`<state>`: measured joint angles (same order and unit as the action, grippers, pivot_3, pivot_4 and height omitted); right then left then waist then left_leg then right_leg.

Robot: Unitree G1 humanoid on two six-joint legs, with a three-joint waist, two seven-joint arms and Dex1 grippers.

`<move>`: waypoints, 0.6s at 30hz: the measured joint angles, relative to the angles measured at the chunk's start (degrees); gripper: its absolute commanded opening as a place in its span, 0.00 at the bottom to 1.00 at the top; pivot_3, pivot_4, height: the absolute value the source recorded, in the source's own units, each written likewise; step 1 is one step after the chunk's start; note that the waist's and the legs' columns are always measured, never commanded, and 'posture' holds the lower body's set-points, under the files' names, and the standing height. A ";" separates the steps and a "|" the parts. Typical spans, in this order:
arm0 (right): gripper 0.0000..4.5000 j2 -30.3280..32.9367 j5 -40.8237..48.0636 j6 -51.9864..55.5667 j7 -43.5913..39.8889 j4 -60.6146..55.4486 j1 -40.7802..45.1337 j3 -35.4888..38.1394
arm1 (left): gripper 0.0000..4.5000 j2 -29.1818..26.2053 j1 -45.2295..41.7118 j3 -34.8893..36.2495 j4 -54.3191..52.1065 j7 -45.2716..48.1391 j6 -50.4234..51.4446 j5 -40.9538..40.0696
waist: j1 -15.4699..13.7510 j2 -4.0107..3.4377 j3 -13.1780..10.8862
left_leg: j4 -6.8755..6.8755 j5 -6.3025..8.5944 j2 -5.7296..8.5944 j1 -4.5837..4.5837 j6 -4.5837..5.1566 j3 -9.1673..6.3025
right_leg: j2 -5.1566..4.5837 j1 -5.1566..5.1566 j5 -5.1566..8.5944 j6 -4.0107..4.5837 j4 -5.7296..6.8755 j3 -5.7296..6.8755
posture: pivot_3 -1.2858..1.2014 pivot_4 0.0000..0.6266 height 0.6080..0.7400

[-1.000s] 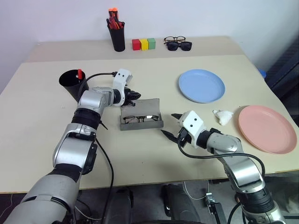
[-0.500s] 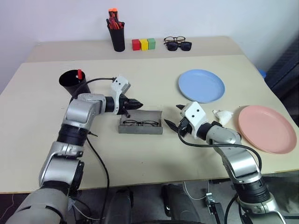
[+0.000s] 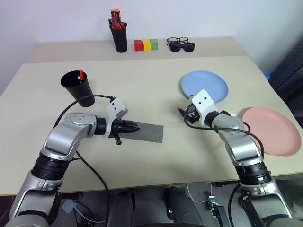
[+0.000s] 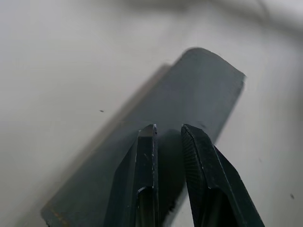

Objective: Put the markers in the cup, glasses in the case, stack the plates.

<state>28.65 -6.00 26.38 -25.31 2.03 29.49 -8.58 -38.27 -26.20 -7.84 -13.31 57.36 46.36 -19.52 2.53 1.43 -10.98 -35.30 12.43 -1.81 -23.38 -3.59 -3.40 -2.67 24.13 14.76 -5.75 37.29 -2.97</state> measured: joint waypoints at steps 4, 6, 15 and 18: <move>0.83 1.25 -4.50 -4.12 1.38 10.26 4.12 -2.22 | 0.18 2.60 1.68 2.50 -0.77 -1.43 -1.66 -2.36 | -0.01 -0.01 -0.01 | -0.01 0.00 -0.01 -0.02 0.00 -0.01 | 0.01 0.02 0.00 0.00 0.00 0.01 | 0.52 0.24 1.00; 0.72 0.85 -5.78 -7.30 2.19 16.51 7.22 -3.57 | 0.16 5.15 1.79 6.57 -0.90 -2.41 -2.61 -5.84 | 0.12 0.00 -0.01 | -0.03 0.00 0.00 -0.02 0.00 0.01 | 0.00 0.02 -0.01 0.00 0.00 -0.01 | 0.52 0.24 1.00; 0.00 0.25 -7.96 -13.30 2.76 25.13 10.45 -4.28 | 0.16 4.91 7.64 11.70 -8.12 -5.17 -2.98 -11.71 | 0.01 -0.01 -0.01 | 0.00 0.00 0.00 -0.01 0.00 0.00 | 0.00 0.00 -0.01 0.00 -0.02 -0.01 | 0.52 0.24 1.00; 0.00 1.30 -9.58 -14.64 3.11 23.59 9.39 -4.49 | 0.16 5.45 8.64 11.55 -9.54 -6.47 -3.36 -12.42 | -0.15 -0.01 -0.01 | -0.01 0.00 0.01 -0.03 0.00 0.00 | -0.02 0.00 -0.01 -0.01 -0.03 -0.01 | 0.52 0.24 1.00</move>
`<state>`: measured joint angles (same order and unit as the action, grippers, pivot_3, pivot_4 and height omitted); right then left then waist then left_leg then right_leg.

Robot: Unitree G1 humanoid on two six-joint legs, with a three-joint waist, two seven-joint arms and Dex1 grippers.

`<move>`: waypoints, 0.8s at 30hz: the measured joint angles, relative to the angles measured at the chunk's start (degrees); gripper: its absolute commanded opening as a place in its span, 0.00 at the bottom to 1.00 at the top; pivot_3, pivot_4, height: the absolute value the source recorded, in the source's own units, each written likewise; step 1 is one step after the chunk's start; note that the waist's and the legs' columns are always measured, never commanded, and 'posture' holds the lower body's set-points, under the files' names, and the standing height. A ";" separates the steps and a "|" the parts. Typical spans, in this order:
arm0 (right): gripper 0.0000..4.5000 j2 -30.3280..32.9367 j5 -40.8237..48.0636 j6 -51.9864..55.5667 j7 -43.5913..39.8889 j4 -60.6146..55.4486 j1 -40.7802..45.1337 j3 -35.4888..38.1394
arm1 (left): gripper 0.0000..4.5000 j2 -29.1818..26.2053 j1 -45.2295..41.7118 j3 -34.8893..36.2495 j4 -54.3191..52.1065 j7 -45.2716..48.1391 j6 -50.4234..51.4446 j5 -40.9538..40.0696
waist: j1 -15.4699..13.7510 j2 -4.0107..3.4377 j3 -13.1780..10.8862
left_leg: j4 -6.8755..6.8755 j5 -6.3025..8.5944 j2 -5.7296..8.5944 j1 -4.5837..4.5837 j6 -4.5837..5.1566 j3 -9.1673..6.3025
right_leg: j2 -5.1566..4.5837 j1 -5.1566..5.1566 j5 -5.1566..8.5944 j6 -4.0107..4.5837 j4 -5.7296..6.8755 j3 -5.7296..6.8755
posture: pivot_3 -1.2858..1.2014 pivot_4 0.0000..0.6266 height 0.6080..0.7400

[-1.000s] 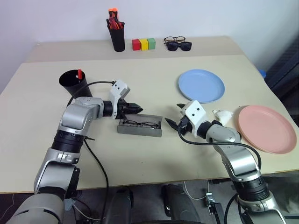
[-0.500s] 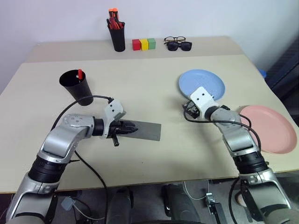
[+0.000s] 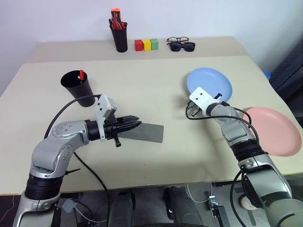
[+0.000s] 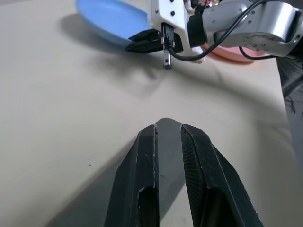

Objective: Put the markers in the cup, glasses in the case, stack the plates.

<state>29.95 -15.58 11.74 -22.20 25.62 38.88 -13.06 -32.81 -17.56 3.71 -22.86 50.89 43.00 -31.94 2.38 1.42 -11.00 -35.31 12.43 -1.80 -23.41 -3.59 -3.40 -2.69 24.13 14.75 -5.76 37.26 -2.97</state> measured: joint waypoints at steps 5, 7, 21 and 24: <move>0.00 6.17 0.09 2.11 -1.90 -17.10 -10.36 3.58 | 0.16 2.88 -1.48 -3.61 0.30 -1.46 -2.59 0.65 | -0.85 -0.07 -0.03 | 0.01 0.00 0.01 -0.03 0.00 -0.01 | 0.00 0.00 0.01 -0.01 -0.03 0.01 | 0.52 0.24 1.00; 0.00 9.17 0.33 5.76 -3.26 -25.81 -15.37 7.68 | 0.16 3.86 -2.30 -5.44 2.46 -1.41 -3.69 1.36 | -1.30 -0.09 -0.04 | -0.03 0.00 0.01 -0.03 0.00 0.01 | 0.00 0.00 0.00 -0.01 -0.04 0.00 | 0.52 0.24 1.00; 0.44 12.43 1.30 29.42 -8.59 -55.87 -44.96 29.73 | 0.16 10.87 -12.01 -15.23 22.38 7.37 -17.76 7.80 | -0.93 -0.29 0.09 | -0.16 0.01 -0.01 0.06 0.02 0.03 | 0.08 -0.11 0.03 0.01 -0.06 -0.04 | 0.52 0.24 1.00; 0.79 12.41 1.94 30.06 -8.66 -55.86 -42.44 28.53 | 0.16 10.56 -11.42 -15.12 22.21 7.23 -17.81 8.08 | -0.64 -0.32 0.11 | -0.15 0.01 -0.02 0.06 0.02 0.02 | 0.09 -0.11 0.03 0.00 -0.05 -0.04 | 0.52 0.24 1.00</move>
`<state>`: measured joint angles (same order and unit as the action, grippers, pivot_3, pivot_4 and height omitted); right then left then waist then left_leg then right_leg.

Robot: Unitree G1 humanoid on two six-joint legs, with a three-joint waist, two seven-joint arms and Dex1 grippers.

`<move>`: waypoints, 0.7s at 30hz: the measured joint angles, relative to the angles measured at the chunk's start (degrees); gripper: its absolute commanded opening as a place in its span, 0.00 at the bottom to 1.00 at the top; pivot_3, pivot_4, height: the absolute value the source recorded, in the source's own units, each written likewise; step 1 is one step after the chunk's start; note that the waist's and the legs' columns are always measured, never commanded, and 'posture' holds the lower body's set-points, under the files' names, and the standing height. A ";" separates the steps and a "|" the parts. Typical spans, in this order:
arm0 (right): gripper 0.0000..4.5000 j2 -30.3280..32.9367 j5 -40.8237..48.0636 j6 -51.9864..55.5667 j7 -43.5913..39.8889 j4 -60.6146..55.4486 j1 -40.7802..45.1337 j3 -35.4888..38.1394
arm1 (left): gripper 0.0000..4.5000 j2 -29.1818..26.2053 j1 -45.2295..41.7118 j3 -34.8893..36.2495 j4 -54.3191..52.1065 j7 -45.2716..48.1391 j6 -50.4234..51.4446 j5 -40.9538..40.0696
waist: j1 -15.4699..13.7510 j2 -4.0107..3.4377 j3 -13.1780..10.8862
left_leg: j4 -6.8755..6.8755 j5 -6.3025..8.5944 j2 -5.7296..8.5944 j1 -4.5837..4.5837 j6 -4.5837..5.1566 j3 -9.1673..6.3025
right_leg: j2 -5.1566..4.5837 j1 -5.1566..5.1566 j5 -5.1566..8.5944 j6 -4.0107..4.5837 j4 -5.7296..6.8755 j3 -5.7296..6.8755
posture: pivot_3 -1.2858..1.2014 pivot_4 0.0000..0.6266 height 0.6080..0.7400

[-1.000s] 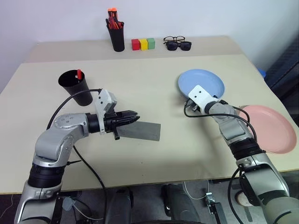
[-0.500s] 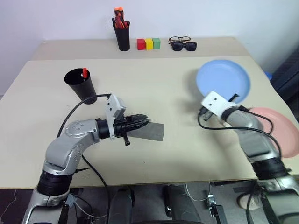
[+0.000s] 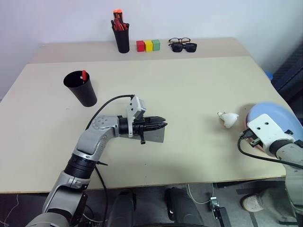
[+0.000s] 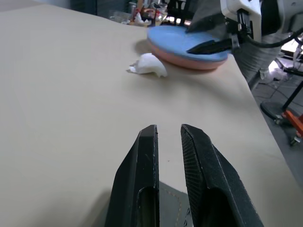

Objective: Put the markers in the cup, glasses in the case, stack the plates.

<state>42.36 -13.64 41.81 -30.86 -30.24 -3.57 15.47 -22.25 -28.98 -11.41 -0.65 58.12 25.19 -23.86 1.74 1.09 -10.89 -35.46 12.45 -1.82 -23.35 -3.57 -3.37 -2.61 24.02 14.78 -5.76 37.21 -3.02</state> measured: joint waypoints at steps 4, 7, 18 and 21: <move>0.89 -1.84 2.29 -1.67 -0.04 0.56 5.90 -4.21 | 0.16 -0.99 3.03 0.94 -2.06 -1.86 0.50 0.04 | 0.51 0.00 0.00 | 0.01 0.00 0.00 -0.01 0.00 -0.05 | 0.00 -0.02 0.01 -0.01 0.00 0.02 | 0.52 0.24 1.00; 0.89 -3.66 3.34 -2.20 0.08 4.23 9.24 -8.07 | 0.16 -1.94 4.76 2.20 -4.89 -3.91 1.39 -0.09 | 0.53 0.00 0.00 | 0.00 0.00 0.01 -0.02 0.00 -0.04 | -0.03 -0.03 0.01 -0.02 0.00 0.02 | 0.52 0.24 1.00; 0.38 -4.32 2.02 -4.38 5.87 20.66 15.09 -12.10 | 0.16 -2.68 8.60 4.42 -11.99 -8.69 5.67 -1.38 | 0.18 -0.01 0.00 | -0.03 0.00 0.02 -0.01 0.00 -0.03 | -0.05 -0.06 0.01 -0.03 -0.01 0.02 | 0.52 0.24 1.00; 0.03 -4.46 2.05 -4.50 6.16 20.59 15.16 -12.22 | 0.16 -2.96 8.67 4.44 -11.99 -8.87 5.80 -1.66 | 0.24 -0.01 0.00 | -0.03 0.00 0.02 -0.01 0.00 -0.03 | -0.05 -0.06 0.01 -0.03 0.00 0.02 | 0.52 0.24 1.00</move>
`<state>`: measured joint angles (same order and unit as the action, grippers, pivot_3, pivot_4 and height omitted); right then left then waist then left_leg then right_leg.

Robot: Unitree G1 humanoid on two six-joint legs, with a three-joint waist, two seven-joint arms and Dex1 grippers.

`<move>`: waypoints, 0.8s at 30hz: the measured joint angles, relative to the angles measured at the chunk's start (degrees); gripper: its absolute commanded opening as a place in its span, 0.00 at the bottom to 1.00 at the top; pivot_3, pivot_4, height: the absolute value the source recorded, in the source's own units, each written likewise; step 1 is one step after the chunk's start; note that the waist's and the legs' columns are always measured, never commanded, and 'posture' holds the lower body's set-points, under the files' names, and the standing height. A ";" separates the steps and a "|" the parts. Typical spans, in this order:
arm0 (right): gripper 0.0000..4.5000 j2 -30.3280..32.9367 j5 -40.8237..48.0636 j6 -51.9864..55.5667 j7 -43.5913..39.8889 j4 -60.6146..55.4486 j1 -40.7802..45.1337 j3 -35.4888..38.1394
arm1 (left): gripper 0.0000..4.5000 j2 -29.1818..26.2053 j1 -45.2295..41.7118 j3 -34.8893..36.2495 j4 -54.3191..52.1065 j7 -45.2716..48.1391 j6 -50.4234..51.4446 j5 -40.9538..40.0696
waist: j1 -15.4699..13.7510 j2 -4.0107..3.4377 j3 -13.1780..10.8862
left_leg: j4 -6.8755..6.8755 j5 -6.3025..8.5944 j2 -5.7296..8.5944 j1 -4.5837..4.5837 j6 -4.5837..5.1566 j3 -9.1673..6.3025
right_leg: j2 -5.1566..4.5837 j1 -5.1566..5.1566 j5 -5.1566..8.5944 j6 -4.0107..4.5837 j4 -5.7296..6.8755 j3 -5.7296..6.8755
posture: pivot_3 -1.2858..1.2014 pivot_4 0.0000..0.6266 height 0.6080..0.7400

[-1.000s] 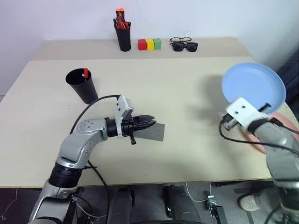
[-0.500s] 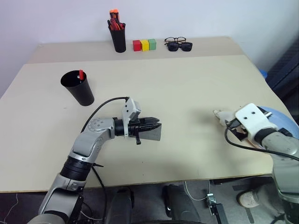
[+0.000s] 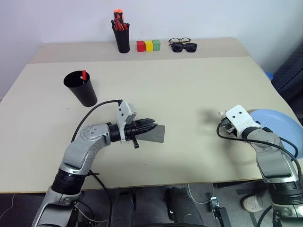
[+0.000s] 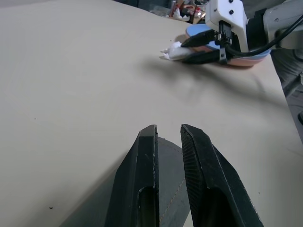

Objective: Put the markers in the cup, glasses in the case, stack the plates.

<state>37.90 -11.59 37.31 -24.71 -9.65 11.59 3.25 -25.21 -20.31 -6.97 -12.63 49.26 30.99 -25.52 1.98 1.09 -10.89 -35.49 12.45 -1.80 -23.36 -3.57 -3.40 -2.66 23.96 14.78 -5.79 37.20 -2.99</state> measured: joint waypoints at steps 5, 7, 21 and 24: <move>0.02 2.23 -3.05 -0.80 2.45 -4.03 -1.83 0.40 | 0.16 0.69 -0.60 -0.10 0.87 -0.03 -0.14 -0.02 | 0.04 0.00 0.00 | 0.00 0.00 0.00 0.00 0.00 0.00 | 0.01 0.00 0.00 0.00 0.00 0.00 | 0.52 0.24 1.00; 0.02 2.86 -3.80 -0.09 3.25 -5.80 -2.58 2.31 | 0.16 1.04 -0.91 -0.17 1.79 0.04 -0.36 0.00 | 0.01 -0.01 0.00 | 0.00 0.00 0.01 -0.01 0.00 0.00 | 0.00 0.00 0.00 0.00 -0.01 0.00 | 0.52 0.24 1.00; 0.99 5.37 -5.64 3.29 6.11 -6.61 -2.89 8.53 | 0.16 3.43 -2.75 2.06 7.80 -3.47 -4.13 1.22 | 0.31 -0.04 0.02 | -0.03 0.02 -0.01 0.03 0.03 0.03 | 0.04 -0.01 0.00 0.00 -0.02 -0.03 | 0.52 0.24 1.00; 0.99 0.21 -1.37 -1.53 5.75 -3.85 3.15 7.60 | 0.16 3.44 -0.42 6.25 6.67 -8.19 -5.14 1.45 | 0.89 -0.05 0.02 | 0.05 0.02 -0.04 0.08 0.03 0.01 | 0.07 -0.01 0.00 0.00 0.03 -0.04 | 0.52 0.24 1.00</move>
<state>38.11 -12.96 35.78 -18.95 -13.49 14.74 10.85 -21.76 -20.73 -0.72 -5.96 41.06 25.85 -24.06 2.87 1.03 -10.87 -35.44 12.46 -1.84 -23.28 -3.53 -3.39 -2.59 23.95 14.79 -5.79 37.24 -3.03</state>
